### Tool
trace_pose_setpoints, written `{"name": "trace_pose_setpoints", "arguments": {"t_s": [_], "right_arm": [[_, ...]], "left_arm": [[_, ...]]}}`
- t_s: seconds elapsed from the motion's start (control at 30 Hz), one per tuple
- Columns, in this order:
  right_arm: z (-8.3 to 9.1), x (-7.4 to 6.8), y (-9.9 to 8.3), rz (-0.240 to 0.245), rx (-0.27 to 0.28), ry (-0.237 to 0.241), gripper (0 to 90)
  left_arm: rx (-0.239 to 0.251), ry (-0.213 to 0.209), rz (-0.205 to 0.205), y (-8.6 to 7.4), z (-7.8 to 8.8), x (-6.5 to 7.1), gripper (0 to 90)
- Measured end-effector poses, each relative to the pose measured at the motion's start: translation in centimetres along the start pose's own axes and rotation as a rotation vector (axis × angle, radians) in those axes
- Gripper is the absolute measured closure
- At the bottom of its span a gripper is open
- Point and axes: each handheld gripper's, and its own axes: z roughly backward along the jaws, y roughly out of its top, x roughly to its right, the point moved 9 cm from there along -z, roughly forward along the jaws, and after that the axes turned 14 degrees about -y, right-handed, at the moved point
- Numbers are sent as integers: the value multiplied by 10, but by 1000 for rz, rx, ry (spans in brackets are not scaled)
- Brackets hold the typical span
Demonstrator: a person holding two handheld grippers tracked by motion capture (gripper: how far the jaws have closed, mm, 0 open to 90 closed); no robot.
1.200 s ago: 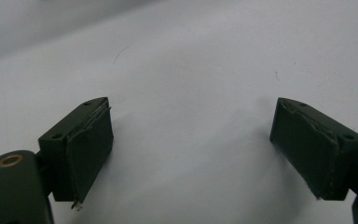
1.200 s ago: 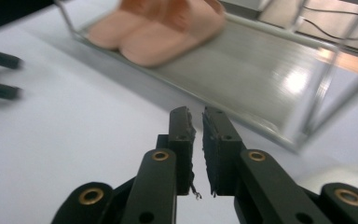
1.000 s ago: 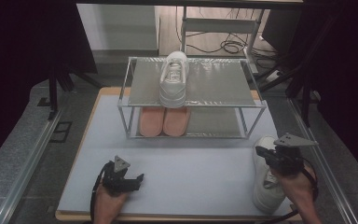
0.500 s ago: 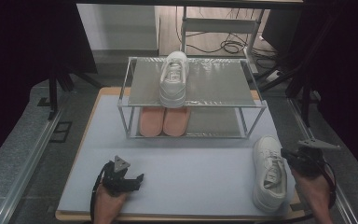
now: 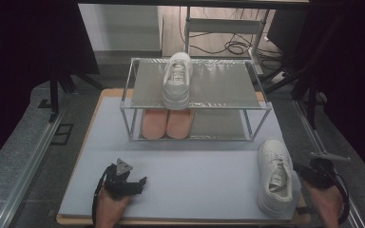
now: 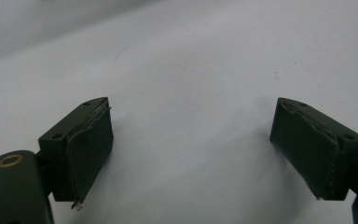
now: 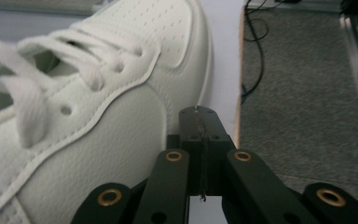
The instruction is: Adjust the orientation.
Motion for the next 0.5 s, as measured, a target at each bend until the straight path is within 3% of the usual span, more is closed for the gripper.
{"name": "trace_pose_setpoints", "arguments": {"t_s": [0.07, 0.2, 0.43, 0.5], "right_arm": [[-1, -6, -2, -7, -6, 39, 900], [-1, -10, -1, 12, -2, 2, 900], [0, -27, 1, 5, 5, 72, 900], [1, -32, 1, 31, 5, 57, 900]], "left_arm": [[0, 0, 0, 0, 0, 0, 131], [0, 0, 0, 0, 0, 0, 132], [-2, 0, -1, 0, 0, 0, 132], [-2, 0, -1, 0, 0, 0, 132]]}}
